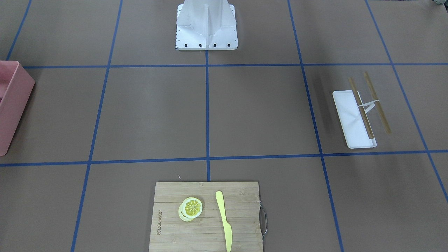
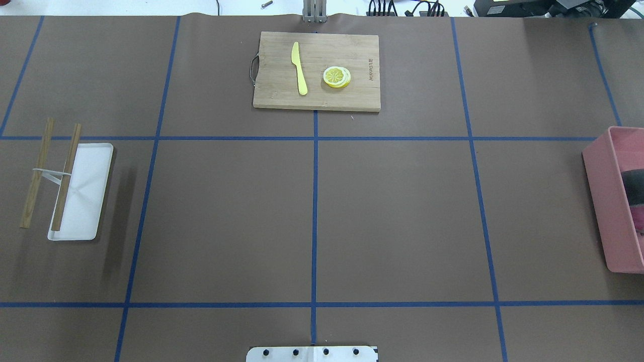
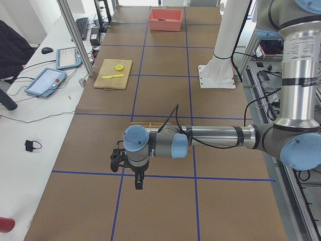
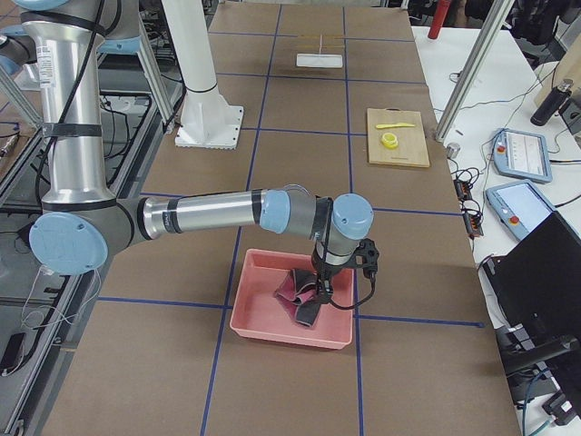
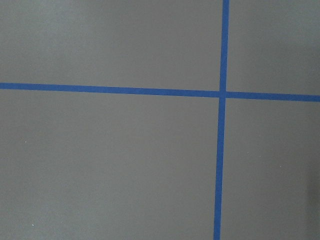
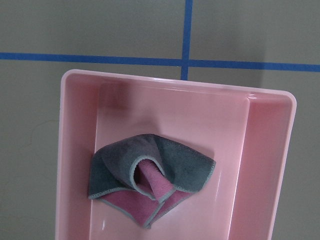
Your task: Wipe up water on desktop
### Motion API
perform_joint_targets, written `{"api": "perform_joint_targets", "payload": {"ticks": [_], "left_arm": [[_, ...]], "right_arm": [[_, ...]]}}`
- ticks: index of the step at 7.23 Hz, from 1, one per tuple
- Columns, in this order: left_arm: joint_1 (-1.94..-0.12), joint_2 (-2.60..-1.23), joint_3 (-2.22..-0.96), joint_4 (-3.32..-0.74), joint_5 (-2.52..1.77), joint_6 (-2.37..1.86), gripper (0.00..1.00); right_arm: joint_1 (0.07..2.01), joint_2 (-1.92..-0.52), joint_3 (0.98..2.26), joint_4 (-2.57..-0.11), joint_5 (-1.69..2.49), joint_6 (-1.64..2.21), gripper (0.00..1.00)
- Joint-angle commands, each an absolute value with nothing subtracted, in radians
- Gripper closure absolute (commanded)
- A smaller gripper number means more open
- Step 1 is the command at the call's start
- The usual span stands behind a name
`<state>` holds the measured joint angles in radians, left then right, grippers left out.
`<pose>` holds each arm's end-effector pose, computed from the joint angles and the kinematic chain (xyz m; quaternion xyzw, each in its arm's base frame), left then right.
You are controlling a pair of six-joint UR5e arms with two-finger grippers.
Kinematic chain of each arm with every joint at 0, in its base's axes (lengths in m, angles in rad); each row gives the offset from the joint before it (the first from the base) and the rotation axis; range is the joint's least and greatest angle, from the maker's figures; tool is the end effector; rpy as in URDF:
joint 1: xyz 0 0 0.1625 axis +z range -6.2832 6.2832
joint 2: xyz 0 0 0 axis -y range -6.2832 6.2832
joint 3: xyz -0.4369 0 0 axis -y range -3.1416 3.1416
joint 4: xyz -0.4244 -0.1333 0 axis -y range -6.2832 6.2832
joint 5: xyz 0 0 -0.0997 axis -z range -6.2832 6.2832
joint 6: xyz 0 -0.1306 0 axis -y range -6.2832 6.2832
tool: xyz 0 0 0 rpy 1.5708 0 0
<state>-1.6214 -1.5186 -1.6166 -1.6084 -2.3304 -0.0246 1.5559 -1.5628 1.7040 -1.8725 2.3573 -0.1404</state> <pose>-0.0688 -0.5014 0.6931 0.0193 0.3705 -0.0291 0.9282 0.0333 -0.5079 0.6467 -0.0499 -0.3859 -0.0408 0.9203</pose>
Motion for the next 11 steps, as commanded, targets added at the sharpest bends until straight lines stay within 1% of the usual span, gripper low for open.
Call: {"api": "perform_joint_targets", "payload": {"ticks": [1,2,11], "left_arm": [[-1.621,-1.520,-1.617,-1.611,-2.332,-0.025,0.01],[-1.621,-1.523,-1.614,-1.609,-2.330,-0.025,0.01],[-1.612,-1.528,-1.620,-1.609,-2.330,-0.026,0.01]], "right_arm": [[1.574,-1.609,1.677,-1.769,2.387,-0.138,0.00],[1.580,-1.611,1.657,-1.746,2.393,-0.138,0.00],[1.585,-1.598,1.657,-1.744,2.393,-0.133,0.00]]}}
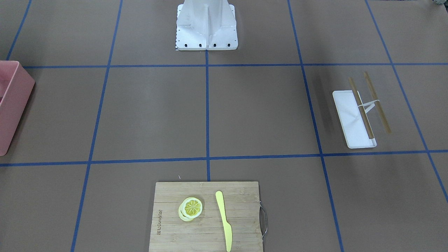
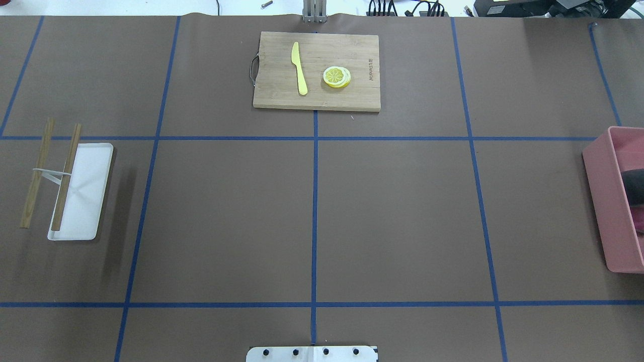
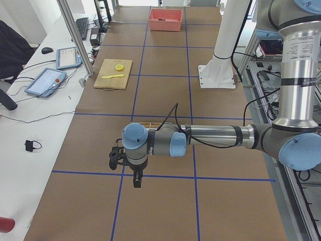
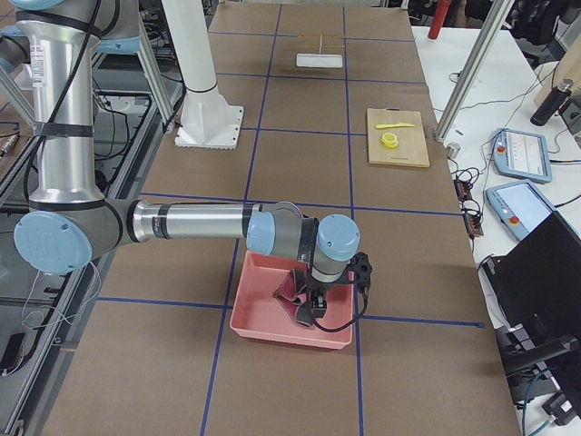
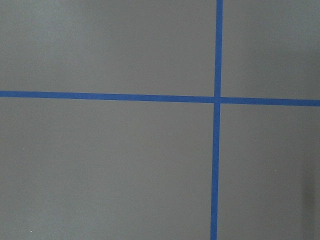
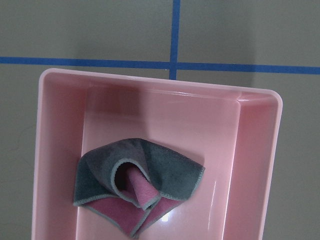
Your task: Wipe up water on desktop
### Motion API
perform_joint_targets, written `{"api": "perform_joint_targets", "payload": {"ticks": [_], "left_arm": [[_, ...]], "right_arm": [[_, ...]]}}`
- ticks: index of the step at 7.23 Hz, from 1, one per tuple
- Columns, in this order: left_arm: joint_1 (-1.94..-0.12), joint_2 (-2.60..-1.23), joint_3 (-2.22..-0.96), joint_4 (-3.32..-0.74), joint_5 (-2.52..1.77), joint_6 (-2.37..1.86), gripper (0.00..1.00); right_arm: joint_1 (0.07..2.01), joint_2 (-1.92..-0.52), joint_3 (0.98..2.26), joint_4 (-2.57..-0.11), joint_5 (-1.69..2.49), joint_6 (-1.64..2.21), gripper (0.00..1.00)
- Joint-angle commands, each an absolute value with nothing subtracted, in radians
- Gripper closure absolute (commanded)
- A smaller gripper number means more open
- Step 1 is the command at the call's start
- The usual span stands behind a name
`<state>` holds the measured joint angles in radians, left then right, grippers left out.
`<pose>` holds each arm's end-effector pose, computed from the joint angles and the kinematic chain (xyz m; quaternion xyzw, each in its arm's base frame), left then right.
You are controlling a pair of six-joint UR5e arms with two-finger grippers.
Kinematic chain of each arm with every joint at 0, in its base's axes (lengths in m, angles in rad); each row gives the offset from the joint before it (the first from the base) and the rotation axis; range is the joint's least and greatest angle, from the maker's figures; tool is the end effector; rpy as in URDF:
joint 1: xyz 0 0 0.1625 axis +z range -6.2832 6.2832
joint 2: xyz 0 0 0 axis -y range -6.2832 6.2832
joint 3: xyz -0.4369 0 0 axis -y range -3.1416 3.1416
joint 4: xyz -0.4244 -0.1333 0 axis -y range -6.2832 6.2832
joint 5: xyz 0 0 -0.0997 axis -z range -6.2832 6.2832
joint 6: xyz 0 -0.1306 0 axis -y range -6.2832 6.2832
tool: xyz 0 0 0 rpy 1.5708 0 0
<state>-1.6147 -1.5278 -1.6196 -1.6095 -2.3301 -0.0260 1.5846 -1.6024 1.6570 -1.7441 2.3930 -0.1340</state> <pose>-0.0657 -0.5070 0.6867 0.0240 0.3703 -0.0242 0.9283 0.0445 -0.4979 0.6761 -0.0248 -0.4018 -0.0313 0.9148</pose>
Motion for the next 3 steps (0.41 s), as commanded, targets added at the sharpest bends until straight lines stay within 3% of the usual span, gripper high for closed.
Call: {"api": "perform_joint_targets", "payload": {"ticks": [1,3], "left_arm": [[-1.612,-1.528,-1.620,-1.611,-2.330,-0.026,0.01],[-1.612,-1.528,-1.621,-1.611,-2.330,-0.026,0.01]], "right_arm": [[1.585,-1.595,1.657,-1.743,2.393,-0.133,0.00],[1.585,-1.592,1.658,-1.744,2.393,-0.132,0.00]]}}
